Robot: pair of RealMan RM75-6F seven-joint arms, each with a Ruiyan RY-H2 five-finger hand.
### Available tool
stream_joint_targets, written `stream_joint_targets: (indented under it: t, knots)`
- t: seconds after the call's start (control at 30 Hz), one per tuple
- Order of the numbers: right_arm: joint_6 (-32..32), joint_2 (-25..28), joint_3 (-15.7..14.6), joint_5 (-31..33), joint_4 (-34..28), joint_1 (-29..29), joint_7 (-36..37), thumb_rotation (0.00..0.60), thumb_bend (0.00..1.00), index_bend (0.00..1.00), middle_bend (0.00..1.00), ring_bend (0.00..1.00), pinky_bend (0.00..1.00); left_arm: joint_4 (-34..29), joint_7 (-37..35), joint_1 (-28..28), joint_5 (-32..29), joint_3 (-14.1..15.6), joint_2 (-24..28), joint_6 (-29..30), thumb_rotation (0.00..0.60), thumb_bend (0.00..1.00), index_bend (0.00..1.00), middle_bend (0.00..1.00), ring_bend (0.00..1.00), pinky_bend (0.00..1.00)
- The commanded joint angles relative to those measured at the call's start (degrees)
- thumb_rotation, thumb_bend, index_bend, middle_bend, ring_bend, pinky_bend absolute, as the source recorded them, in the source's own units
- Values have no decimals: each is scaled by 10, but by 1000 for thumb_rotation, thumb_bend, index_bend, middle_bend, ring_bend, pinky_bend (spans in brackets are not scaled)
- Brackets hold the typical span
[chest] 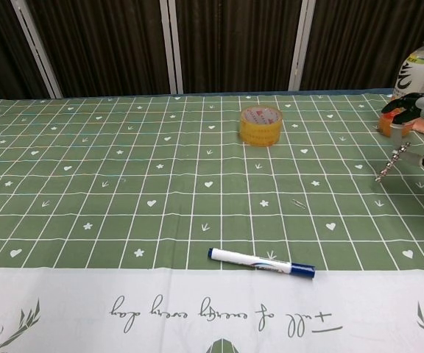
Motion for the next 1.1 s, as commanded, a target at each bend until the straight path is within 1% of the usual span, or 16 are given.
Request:
stream_joint_targets:
  t: [0.03,0.13,0.27,0.43,0.6,0.8,0.93,1.1]
  knots:
    - [22,11,3,-1,-35,-5,-23,600,344,583,108,0,39,0,0,0,1,1,0,1,600,83,0,0,0,0]
    - [44,9,7,-3,-51,-10,-41,600,344,583,108,0,38,1,1,1,2,1,0,1,600,82,0,0,0,0]
    - [77,-5,5,-18,-52,-13,-56,600,345,583,108,0,39,1,-2,1,1,1,0,2,600,83,0,0,0,0]
    - [99,-27,5,-26,-64,-12,-73,600,345,583,108,0,39,3,-7,0,-1,1,0,-1,600,82,0,0,0,0]
    - [107,-41,10,-24,-83,-10,-95,600,345,583,108,0,38,7,-11,-1,-3,1,0,-5,600,82,0,0,0,0]
    - [110,-62,16,-21,-107,-2,-123,600,345,583,108,0,39,14,-18,-4,-19,-3,-3,-18,600,83,0,0,0,0]
    - [109,-76,18,-18,-109,2,-135,600,345,583,107,0,38,12,-21,-4,-18,-3,-2,-17,600,83,0,0,0,0]
    - [109,-90,11,-20,-101,0,-139,600,347,583,107,0,38,13,-25,-3,-18,-3,0,-16,600,82,0,0,0,0]
